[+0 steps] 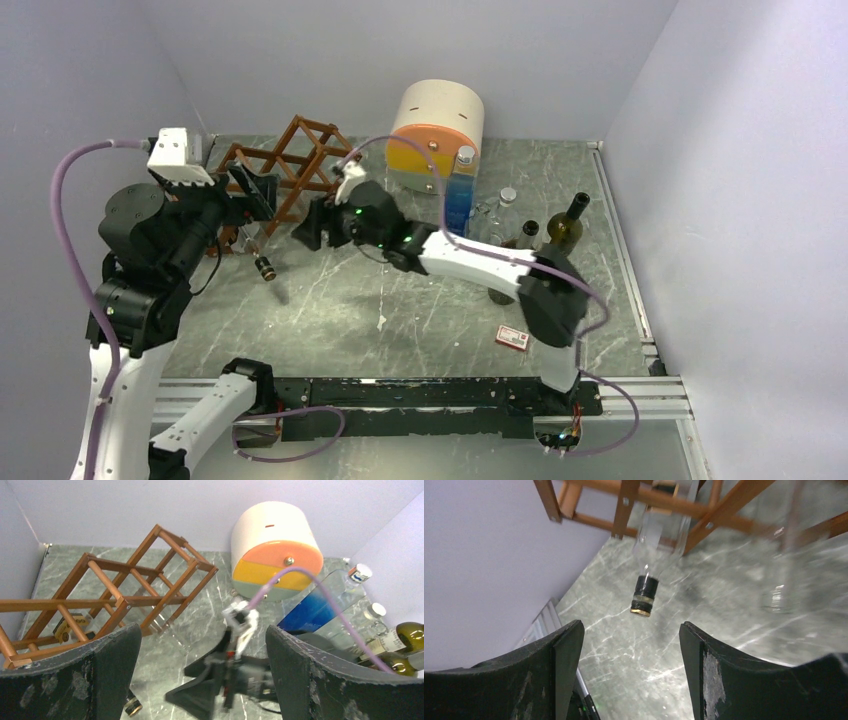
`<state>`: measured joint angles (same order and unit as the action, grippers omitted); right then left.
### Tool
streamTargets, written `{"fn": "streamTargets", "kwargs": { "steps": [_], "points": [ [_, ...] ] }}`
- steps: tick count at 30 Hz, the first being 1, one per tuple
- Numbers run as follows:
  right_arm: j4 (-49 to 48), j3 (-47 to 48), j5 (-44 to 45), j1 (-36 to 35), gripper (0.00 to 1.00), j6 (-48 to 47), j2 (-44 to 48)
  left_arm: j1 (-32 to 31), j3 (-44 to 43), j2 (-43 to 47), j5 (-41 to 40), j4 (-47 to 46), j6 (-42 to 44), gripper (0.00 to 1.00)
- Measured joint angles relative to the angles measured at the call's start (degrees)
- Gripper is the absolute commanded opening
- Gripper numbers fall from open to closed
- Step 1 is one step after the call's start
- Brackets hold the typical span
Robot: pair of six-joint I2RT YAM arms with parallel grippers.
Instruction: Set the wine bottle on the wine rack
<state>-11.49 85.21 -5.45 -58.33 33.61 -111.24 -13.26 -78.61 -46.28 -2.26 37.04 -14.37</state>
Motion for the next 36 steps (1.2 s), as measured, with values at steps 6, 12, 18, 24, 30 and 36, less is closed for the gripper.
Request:
{"fn": "streamTargets", "kwargs": {
  "steps": [6,12,18,24,30,36],
  "points": [
    [7.1,-5.7,8.2,5.9,0.73,-4.7,17.4,0.0,2.1,0.8,-0.6,-1.6,-3.6,0.98],
    [16.2,-6.9,19.9,10.8,0.73,-10.6,30.6,0.0,3.3,-1.4,-2.6,0.2,-10.8,0.98],
    [27.1,-6.1,33.2,11.4,0.74,-15.3,37.7,0.0,12.0,0.8,3.3,-2.2,-10.8,0.98],
    [35.3,-7.0,42.4,13.4,0.74,-16.7,41.6,0.0,18.1,1.7,8.8,-6.2,-9.6,0.98],
    [40.6,-8.8,44.6,14.4,0.74,-15.9,41.2,0.0,21.9,2.6,9.5,-14.2,-9.3,0.98],
    [43.0,-10.5,44.0,14.7,0.72,-14.7,38.1,0.1,21.9,-1.9,13.4,-23.2,-8.1,0.98]
  ]
}}
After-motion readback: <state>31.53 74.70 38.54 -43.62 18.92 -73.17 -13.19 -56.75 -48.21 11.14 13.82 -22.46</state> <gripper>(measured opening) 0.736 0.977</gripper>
